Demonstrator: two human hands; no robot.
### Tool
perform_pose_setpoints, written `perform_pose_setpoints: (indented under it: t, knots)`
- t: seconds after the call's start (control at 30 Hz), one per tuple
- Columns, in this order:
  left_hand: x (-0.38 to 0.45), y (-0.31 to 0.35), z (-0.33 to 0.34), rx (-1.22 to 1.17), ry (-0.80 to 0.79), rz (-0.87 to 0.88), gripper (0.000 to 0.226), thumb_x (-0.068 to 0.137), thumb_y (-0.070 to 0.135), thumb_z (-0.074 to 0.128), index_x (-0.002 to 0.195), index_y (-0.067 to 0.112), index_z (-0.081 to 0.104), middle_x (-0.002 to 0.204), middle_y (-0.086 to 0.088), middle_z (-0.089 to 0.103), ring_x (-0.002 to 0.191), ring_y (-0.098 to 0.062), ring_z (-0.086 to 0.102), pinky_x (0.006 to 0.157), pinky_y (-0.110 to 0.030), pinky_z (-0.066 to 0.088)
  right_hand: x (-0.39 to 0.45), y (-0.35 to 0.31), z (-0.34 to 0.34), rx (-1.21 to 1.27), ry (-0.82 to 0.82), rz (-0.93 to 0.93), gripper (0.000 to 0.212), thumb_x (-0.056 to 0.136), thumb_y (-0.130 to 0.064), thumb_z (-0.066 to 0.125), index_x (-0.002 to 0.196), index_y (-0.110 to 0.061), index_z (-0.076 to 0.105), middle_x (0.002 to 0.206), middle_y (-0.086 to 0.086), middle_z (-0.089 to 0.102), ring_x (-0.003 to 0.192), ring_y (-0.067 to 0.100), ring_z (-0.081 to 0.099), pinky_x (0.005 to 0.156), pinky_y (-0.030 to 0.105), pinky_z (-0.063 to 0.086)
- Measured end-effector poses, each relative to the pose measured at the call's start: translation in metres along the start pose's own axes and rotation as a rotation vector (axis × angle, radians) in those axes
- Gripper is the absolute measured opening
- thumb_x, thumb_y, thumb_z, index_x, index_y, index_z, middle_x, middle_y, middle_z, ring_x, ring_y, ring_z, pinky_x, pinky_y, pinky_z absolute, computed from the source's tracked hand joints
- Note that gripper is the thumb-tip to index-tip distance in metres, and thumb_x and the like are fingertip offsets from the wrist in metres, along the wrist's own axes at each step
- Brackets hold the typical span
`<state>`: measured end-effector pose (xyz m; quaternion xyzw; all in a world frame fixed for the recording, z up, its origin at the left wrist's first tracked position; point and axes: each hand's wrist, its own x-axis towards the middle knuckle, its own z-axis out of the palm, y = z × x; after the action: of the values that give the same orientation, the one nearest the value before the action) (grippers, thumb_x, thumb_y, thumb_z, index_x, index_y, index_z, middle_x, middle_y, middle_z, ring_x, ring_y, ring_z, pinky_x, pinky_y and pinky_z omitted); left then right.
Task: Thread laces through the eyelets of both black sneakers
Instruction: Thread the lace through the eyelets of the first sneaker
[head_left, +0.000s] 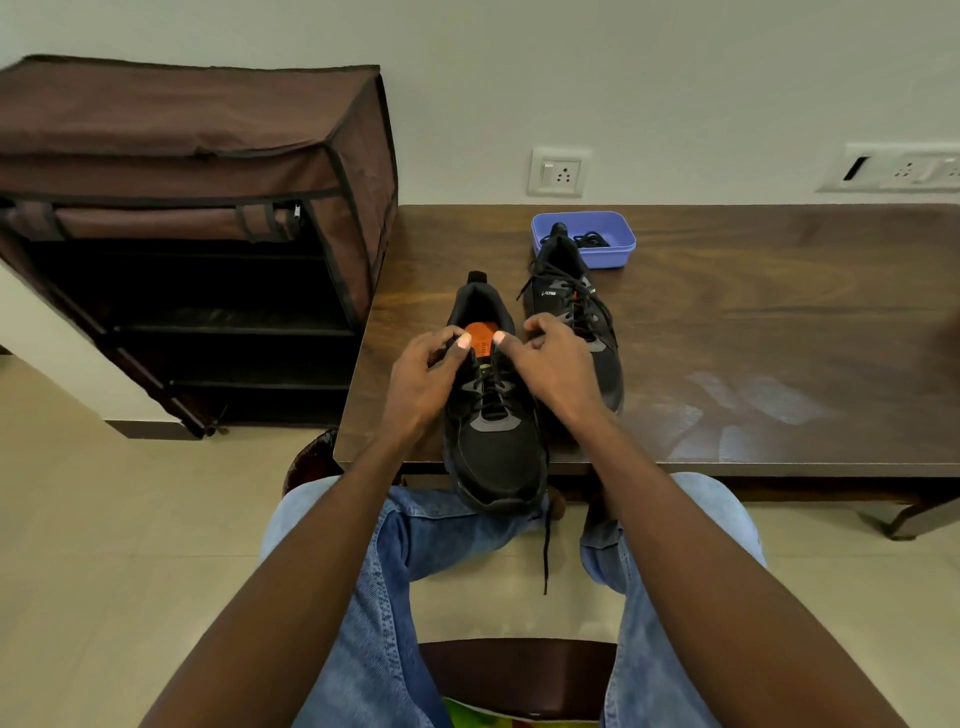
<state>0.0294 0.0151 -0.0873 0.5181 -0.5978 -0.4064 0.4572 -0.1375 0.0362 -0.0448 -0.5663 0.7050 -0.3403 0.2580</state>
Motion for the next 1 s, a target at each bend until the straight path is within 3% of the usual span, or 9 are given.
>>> perform_pose_setpoints:
  t: [0.1, 0.23, 0.4, 0.5, 0.63, 0.73, 0.83, 0.9, 1.0]
  knots:
    - [0.001, 0.003, 0.001, 0.005, 0.007, 0.002, 0.017, 0.089, 0.044, 0.070, 0.101, 0.032, 0.073, 0.098, 0.009, 0.074, 0.096, -0.005, 0.070, 0.089, -0.035, 0.058, 0.004, 0.003, 0.008, -0.086, -0.003, -0.067, 0.024, 0.089, -0.045, 0.064, 0.098, -0.024, 0.056, 0.078, -0.005, 0.063, 0.080, 0.020, 0.062, 0.067, 0.035, 0.044]
    - [-0.001, 0.008, 0.005, 0.000, 0.007, -0.009, 0.015, 0.089, 0.032, 0.073, 0.103, 0.025, 0.073, 0.091, 0.007, 0.075, 0.086, -0.001, 0.071, 0.076, -0.022, 0.057, 0.006, 0.004, 0.005, -0.089, -0.051, -0.139, 0.035, 0.090, -0.036, 0.055, 0.123, -0.031, 0.066, 0.094, -0.002, 0.072, 0.088, 0.020, 0.066, 0.081, 0.039, 0.054]
    - [-0.004, 0.020, 0.002, 0.005, 0.023, -0.018, 0.012, 0.093, 0.017, 0.068, 0.093, 0.029, 0.071, 0.078, 0.014, 0.071, 0.073, 0.009, 0.067, 0.062, -0.007, 0.048, 0.012, 0.008, 0.000, -0.038, -0.059, -0.068, 0.027, 0.092, -0.025, 0.051, 0.080, -0.013, 0.072, 0.074, 0.003, 0.068, 0.071, 0.019, 0.062, 0.069, 0.037, 0.051]
    - [-0.003, 0.018, 0.003, 0.003, 0.036, -0.047, 0.011, 0.093, 0.019, 0.067, 0.099, 0.027, 0.072, 0.084, 0.013, 0.072, 0.079, 0.004, 0.069, 0.066, -0.011, 0.050, 0.016, 0.015, -0.004, 0.103, -0.036, 0.026, 0.027, 0.088, -0.024, 0.055, 0.073, -0.015, 0.074, 0.061, -0.001, 0.064, 0.058, 0.013, 0.056, 0.063, 0.035, 0.047]
    - [0.005, 0.016, 0.011, 0.143, 0.004, -0.034, 0.020, 0.097, 0.021, 0.062, 0.115, 0.022, 0.071, 0.127, 0.002, 0.056, 0.104, -0.002, 0.058, 0.081, -0.006, 0.044, 0.015, 0.017, -0.006, 0.192, -0.079, 0.042, 0.024, 0.091, -0.028, 0.058, 0.079, -0.030, 0.078, 0.082, -0.011, 0.075, 0.081, 0.012, 0.070, 0.080, 0.038, 0.059]
    - [0.016, 0.024, 0.018, 0.294, -0.142, -0.059, 0.021, 0.099, 0.021, 0.060, 0.113, 0.015, 0.074, 0.148, -0.005, 0.038, 0.133, -0.018, 0.043, 0.110, -0.034, 0.040, 0.015, 0.020, -0.005, 0.155, -0.091, -0.009, 0.019, 0.094, -0.028, 0.060, 0.101, -0.029, 0.079, 0.096, -0.013, 0.075, 0.087, 0.006, 0.068, 0.085, 0.033, 0.057]
    - [0.017, 0.025, 0.019, 0.509, -0.263, 0.063, 0.024, 0.095, 0.029, 0.064, 0.090, 0.009, 0.078, 0.147, -0.012, 0.043, 0.138, -0.028, 0.036, 0.113, -0.043, 0.030, 0.016, 0.020, -0.003, 0.127, -0.099, -0.024, 0.021, 0.094, -0.030, 0.061, 0.108, -0.028, 0.077, 0.093, -0.009, 0.076, 0.079, 0.009, 0.068, 0.077, 0.034, 0.057]
    - [0.011, 0.024, 0.018, 0.429, -0.223, 0.089, 0.021, 0.093, 0.026, 0.068, 0.079, 0.012, 0.073, 0.143, -0.008, 0.048, 0.133, -0.022, 0.043, 0.108, -0.038, 0.034, 0.015, 0.020, -0.002, 0.110, -0.111, -0.036, 0.023, 0.092, -0.032, 0.064, 0.111, -0.028, 0.076, 0.093, -0.008, 0.075, 0.080, 0.007, 0.065, 0.076, 0.031, 0.053]
    - [0.002, 0.021, 0.014, -0.020, 0.005, -0.033, 0.018, 0.090, 0.017, 0.073, 0.082, 0.031, 0.066, 0.133, -0.007, 0.060, 0.117, -0.019, 0.060, 0.100, -0.042, 0.051, 0.015, 0.020, -0.001, 0.110, -0.107, -0.031, 0.020, 0.092, -0.033, 0.065, 0.108, -0.030, 0.076, 0.096, -0.009, 0.075, 0.091, 0.010, 0.066, 0.085, 0.032, 0.054]
